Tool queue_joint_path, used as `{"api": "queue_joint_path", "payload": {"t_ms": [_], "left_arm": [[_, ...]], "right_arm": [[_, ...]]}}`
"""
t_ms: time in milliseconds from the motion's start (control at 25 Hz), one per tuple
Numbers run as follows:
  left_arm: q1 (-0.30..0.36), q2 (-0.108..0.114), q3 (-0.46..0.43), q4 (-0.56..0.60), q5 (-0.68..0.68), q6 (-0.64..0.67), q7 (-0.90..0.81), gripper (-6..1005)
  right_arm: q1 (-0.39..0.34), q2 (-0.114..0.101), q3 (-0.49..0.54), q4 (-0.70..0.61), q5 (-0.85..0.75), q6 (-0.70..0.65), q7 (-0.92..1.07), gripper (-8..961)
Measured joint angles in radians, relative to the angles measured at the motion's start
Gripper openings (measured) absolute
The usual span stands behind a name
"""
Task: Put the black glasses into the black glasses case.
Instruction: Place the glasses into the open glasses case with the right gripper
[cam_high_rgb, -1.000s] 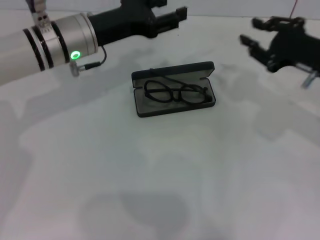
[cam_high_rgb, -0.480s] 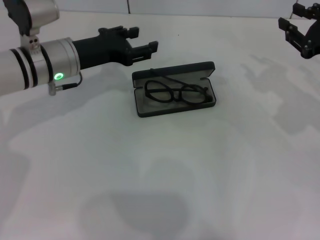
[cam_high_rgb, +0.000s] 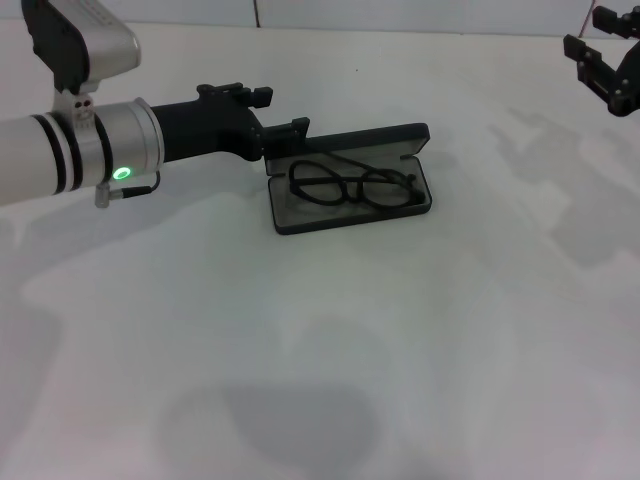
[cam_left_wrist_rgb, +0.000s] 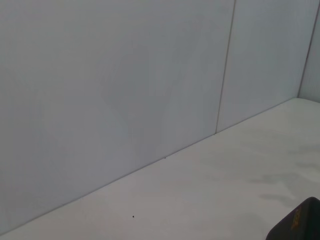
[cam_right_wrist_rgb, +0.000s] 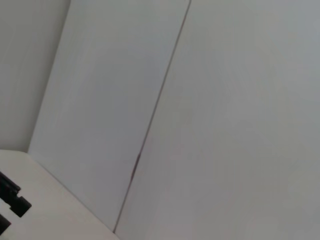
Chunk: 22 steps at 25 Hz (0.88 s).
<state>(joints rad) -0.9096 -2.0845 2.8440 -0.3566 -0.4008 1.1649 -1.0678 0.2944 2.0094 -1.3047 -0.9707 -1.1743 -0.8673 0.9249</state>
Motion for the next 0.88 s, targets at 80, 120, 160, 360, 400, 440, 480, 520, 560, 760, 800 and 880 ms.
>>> {"api": "queue_joint_path", "payload": {"t_ms": [80,120,160,360,400,440,480,520,560,760,800,880], "left_arm": [[0.000,0.000,0.000,0.000,-0.003,0.004,0.001,705],[-0.001,0.000,0.000,0.000,-0.005,0.005,0.001,705],[-0.002,0.000,0.000,0.000,-0.006,0.006,0.001,705],[-0.003,0.000,0.000,0.002,-0.001,0.007,0.001,705],[-0.003,0.000,0.000,0.002,0.000,0.007,0.001,705],[-0.002,0.000,0.000,0.002,0.000,0.007,0.001,705],[-0.002,0.000,0.000,0.002,0.001,0.007,0.002,705],[-0.002,0.000,0.000,0.002,0.001,0.007,0.002,705],[-0.001,0.000,0.000,0.002,0.002,0.007,0.002,705],[0.001,0.000,0.000,0.002,0.009,0.014,0.002,705],[0.001,0.000,0.000,0.002,0.012,0.018,0.002,705],[0.001,0.000,0.000,0.002,0.016,0.024,0.002,705]], "right_arm": [[0.000,0.000,0.006,0.000,-0.003,0.000,0.000,362],[0.000,0.000,0.008,0.001,-0.006,0.000,0.000,362],[-0.001,0.000,0.009,0.002,-0.007,0.001,0.000,362],[-0.001,0.001,0.012,0.011,-0.008,0.001,0.000,361],[-0.001,0.002,0.013,0.011,-0.008,0.000,0.000,361],[-0.001,0.002,0.014,0.011,-0.008,0.000,0.000,361],[-0.002,0.002,0.016,0.012,-0.008,-0.001,0.000,361],[-0.003,0.002,0.017,0.012,-0.008,-0.002,0.000,361],[-0.004,0.002,0.018,0.012,-0.008,-0.002,0.000,361],[-0.006,0.002,0.021,0.012,-0.008,-0.002,0.000,361],[-0.006,0.002,0.024,0.012,-0.008,-0.002,0.000,361],[-0.006,0.002,0.030,0.013,-0.008,-0.003,0.000,361]]}}
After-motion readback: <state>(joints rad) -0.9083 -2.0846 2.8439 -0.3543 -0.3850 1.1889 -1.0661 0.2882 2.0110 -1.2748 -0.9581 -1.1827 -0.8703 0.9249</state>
